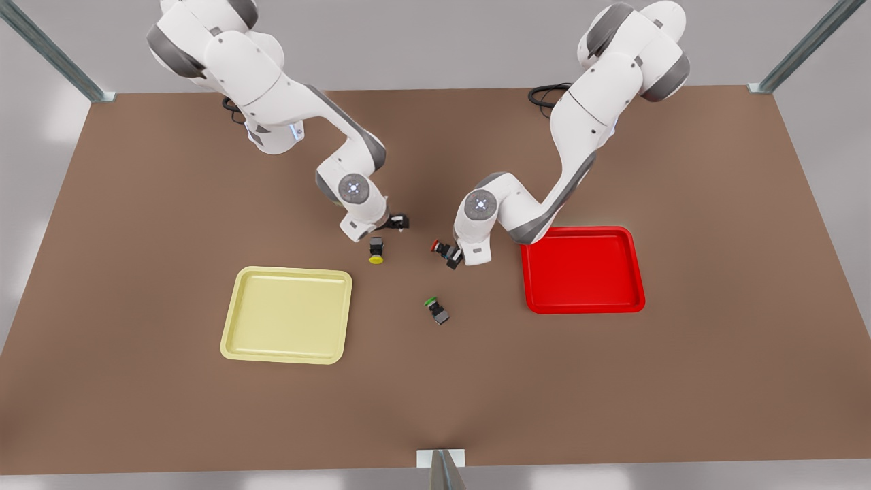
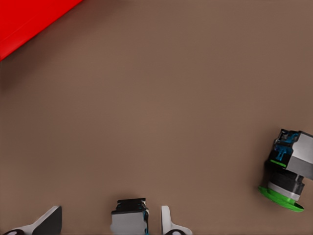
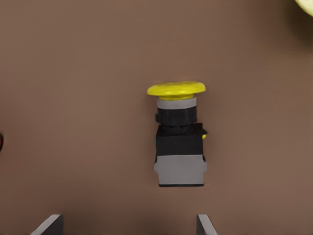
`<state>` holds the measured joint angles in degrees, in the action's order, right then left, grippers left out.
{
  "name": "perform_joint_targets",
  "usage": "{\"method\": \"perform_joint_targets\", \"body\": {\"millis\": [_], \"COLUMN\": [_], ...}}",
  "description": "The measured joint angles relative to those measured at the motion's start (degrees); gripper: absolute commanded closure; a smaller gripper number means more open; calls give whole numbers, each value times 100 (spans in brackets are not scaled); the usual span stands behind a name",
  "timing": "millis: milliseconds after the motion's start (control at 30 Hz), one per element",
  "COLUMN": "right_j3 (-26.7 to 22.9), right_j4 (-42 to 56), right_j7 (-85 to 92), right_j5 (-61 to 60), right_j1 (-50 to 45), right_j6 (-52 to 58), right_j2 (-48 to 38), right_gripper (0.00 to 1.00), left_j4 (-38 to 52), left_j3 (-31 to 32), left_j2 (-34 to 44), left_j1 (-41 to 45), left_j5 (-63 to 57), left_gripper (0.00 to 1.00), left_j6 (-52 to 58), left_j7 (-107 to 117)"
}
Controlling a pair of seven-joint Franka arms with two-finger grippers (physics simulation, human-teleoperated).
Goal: Place the switches on the corresponding trays according to their colors
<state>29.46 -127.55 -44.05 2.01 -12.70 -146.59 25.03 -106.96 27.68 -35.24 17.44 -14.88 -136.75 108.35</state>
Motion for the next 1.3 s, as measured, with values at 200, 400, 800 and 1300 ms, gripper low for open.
{"method": "perform_joint_targets", "body": {"millis": [200,400,800,1300], "right_j3": [-23,-274,-214,-380], "right_j4": [115,50,8,107], "right_j7": [44,253,3056,3994], "right_j5": [10,336,-620,-547], "right_j1": [13,61,587,493], "right_j6": [-238,-171,138,-1], "right_j2": [349,275,-422,47], "right_gripper": [0,0,0,0], "left_j4": [36,79,237,237], "left_j3": [26,18,18,21], "left_j2": [-151,-370,-540,-528], "left_j1": [49,163,175,199], "left_j5": [-1,-52,-168,-126], "left_gripper": [26,26,33,50], "left_j6": [-9,-203,-213,-210], "left_j7": [-4,-30,-16,192]}}
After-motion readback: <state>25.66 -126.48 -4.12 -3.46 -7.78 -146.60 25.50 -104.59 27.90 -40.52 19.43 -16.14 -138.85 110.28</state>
